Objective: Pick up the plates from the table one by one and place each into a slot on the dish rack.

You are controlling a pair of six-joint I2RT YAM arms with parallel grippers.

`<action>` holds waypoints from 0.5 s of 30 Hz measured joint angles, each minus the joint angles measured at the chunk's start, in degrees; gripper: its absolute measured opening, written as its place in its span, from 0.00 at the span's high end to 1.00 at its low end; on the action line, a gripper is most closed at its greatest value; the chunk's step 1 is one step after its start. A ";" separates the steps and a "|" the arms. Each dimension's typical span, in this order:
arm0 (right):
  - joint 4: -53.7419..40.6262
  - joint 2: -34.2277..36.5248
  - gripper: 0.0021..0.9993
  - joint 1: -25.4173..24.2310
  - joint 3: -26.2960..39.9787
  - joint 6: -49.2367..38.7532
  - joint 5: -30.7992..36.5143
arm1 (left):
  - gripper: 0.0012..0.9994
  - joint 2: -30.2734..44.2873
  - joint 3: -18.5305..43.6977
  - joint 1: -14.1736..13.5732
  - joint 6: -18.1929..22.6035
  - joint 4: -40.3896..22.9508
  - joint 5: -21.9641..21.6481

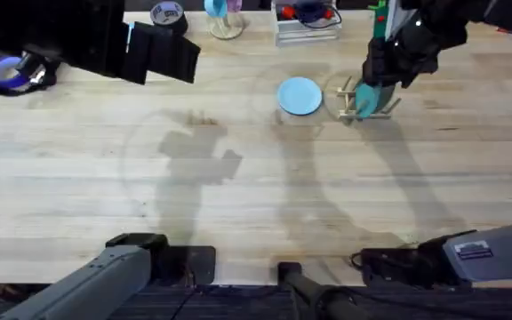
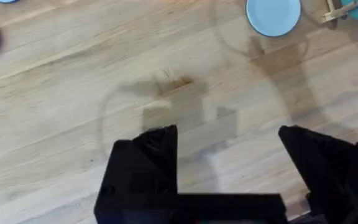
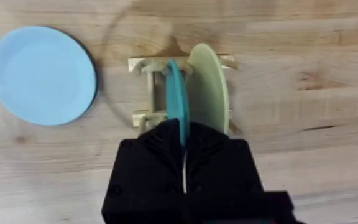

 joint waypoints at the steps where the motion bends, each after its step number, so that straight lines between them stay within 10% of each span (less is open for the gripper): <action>1: 0.00 0.00 0.97 0.00 0.00 0.00 0.00 | 0.01 0.00 0.00 0.00 0.00 0.00 0.00; 15: 0.07 0.00 0.93 0.00 0.00 0.04 -0.02 | 0.01 0.00 0.00 0.00 0.00 0.00 0.00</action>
